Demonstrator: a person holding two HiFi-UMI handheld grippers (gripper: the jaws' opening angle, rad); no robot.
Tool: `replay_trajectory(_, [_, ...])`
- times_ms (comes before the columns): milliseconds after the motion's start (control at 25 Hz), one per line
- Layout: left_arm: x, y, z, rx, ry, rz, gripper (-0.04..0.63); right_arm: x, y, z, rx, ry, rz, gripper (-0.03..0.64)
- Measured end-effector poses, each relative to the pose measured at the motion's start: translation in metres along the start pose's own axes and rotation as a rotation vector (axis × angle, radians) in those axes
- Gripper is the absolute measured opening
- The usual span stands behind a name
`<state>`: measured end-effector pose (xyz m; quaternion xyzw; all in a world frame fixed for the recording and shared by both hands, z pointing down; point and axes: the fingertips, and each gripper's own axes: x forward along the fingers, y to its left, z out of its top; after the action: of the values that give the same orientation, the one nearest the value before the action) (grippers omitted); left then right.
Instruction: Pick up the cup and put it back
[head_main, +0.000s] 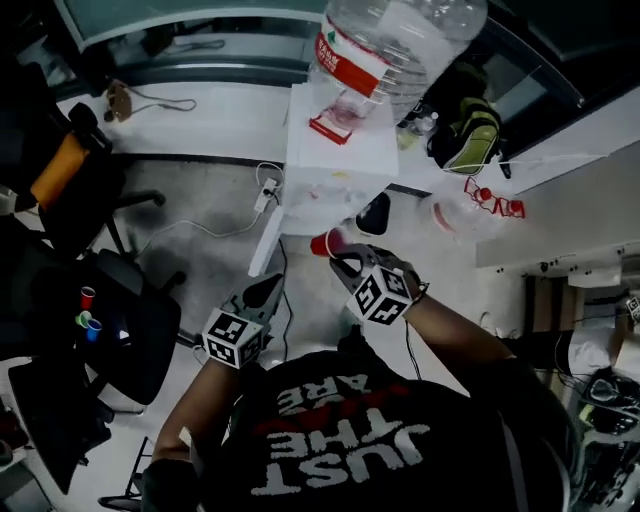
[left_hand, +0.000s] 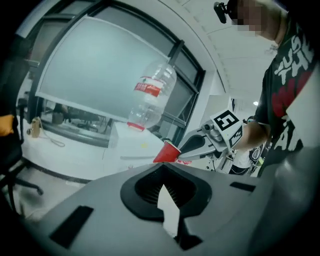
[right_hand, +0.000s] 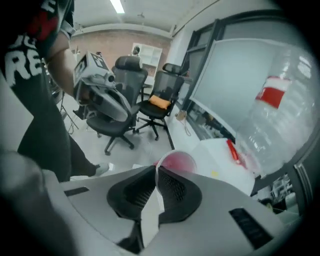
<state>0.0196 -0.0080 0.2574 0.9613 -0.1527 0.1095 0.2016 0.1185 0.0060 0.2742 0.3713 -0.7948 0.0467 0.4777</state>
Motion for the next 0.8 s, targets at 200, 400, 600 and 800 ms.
replay_trajectory(200, [-0.033,-0.044,0.104,0.196,-0.085,-0.049,0.008,-0.11,-0.014,0.08,-0.13,-0.137,-0.052,0.046])
replay_trajectory(400, [-0.067,-0.063,0.204,0.253,-0.2,-0.036,0.008,-0.19,-0.034,0.148,-0.186,-0.29,-0.111,0.046])
replay_trajectory(600, [-0.098,-0.077,0.274,0.347,-0.281,-0.015,0.008,-0.25,-0.057,0.194,-0.228,-0.398,-0.179,0.046])
replay_trajectory(800, [-0.113,-0.086,0.323,0.404,-0.34,0.009,0.008,-0.297,-0.079,0.226,-0.214,-0.526,-0.191,0.046])
